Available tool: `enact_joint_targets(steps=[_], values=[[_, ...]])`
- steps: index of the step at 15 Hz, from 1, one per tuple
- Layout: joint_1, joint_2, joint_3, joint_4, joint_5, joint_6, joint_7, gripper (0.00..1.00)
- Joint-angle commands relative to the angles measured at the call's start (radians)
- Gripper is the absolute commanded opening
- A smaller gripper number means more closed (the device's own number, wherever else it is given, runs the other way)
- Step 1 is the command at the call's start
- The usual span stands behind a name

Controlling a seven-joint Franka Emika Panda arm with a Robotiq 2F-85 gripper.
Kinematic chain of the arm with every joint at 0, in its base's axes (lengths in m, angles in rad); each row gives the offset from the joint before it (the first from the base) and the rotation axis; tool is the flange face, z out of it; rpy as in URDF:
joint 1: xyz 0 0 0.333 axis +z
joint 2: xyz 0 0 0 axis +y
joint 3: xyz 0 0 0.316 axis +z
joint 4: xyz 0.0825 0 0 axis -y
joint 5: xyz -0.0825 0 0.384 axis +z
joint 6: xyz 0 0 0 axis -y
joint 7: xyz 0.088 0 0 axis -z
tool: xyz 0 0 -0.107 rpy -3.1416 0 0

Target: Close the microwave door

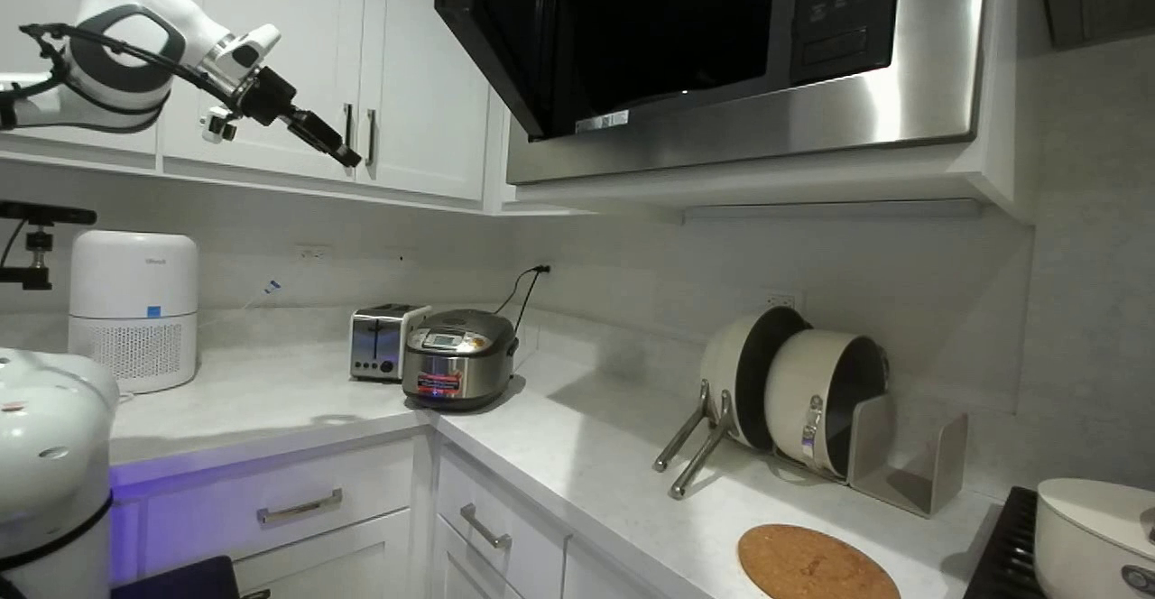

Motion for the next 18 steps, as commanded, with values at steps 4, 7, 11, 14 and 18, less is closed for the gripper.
enact_joint_targets(steps=[4, 7, 11, 14, 18], values=[[-0.051, 0.12, -0.016, 0.107, -0.06, 0.043, -0.033, 0.01], [-0.056, 0.165, -0.051, 0.141, -0.093, 0.039, -0.049, 0.0], [-0.046, 0.225, -0.122, 0.204, -0.113, 0.016, -0.091, 0.0], [-0.042, 0.253, -0.171, 0.258, -0.114, 0.003, -0.126, 0.0], [-0.043, 0.272, -0.213, 0.312, -0.109, 0.023, -0.145, 0.0]])
